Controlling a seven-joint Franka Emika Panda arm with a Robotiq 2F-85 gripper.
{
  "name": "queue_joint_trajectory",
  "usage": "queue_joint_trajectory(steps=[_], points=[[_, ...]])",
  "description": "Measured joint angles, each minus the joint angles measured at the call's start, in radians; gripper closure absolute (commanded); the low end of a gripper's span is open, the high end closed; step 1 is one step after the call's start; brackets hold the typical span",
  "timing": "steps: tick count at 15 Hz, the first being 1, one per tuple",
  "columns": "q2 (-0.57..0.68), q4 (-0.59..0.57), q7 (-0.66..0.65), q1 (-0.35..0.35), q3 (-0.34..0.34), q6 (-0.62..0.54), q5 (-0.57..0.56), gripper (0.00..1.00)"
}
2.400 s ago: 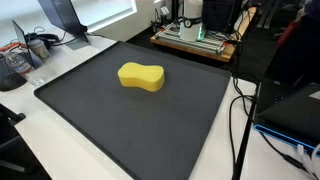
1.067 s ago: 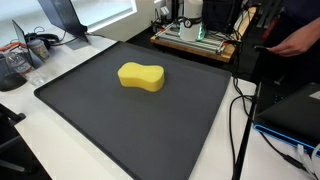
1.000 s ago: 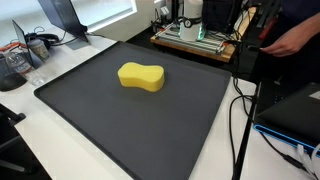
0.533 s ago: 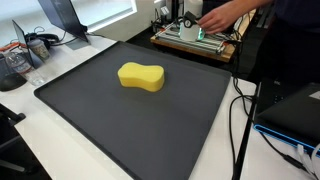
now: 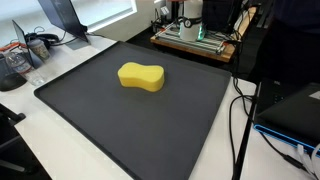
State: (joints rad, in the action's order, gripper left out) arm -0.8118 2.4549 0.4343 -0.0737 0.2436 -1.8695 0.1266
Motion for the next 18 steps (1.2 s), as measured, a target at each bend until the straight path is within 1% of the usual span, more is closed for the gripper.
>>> queue_joint_trajectory(steps=[2, 3, 4, 5, 6, 7, 8, 9, 10, 12, 14, 15, 16, 17, 18], points=[[0.001, -0.028, 0.040, 0.001, 0.033, 0.041, 0.000, 0.08], [0.001, -0.040, 0.058, 0.002, 0.049, 0.059, -0.001, 0.07], [0.003, -0.054, 0.074, 0.003, 0.063, 0.076, -0.001, 0.11], [0.005, -0.066, 0.088, 0.004, 0.076, 0.090, -0.001, 0.13], [0.008, -0.078, 0.101, 0.005, 0.090, 0.105, -0.001, 0.20], [0.011, -0.089, 0.111, 0.006, 0.101, 0.117, -0.001, 0.20], [0.014, -0.100, 0.121, 0.007, 0.113, 0.127, -0.001, 0.26], [0.018, -0.111, 0.129, 0.008, 0.122, 0.136, -0.001, 0.36], [0.022, -0.121, 0.135, 0.009, 0.131, 0.145, -0.001, 0.40], [0.031, -0.140, 0.147, 0.010, 0.143, 0.156, -0.001, 0.52], [0.041, -0.156, 0.154, 0.013, 0.148, 0.159, -0.001, 0.58], [0.046, -0.162, 0.157, 0.014, 0.150, 0.160, -0.001, 0.57], [0.051, -0.167, 0.158, 0.015, 0.150, 0.160, -0.001, 0.63], [0.056, -0.172, 0.160, 0.016, 0.151, 0.160, -0.001, 0.63], [0.060, -0.177, 0.162, 0.017, 0.151, 0.161, -0.001, 0.69]])
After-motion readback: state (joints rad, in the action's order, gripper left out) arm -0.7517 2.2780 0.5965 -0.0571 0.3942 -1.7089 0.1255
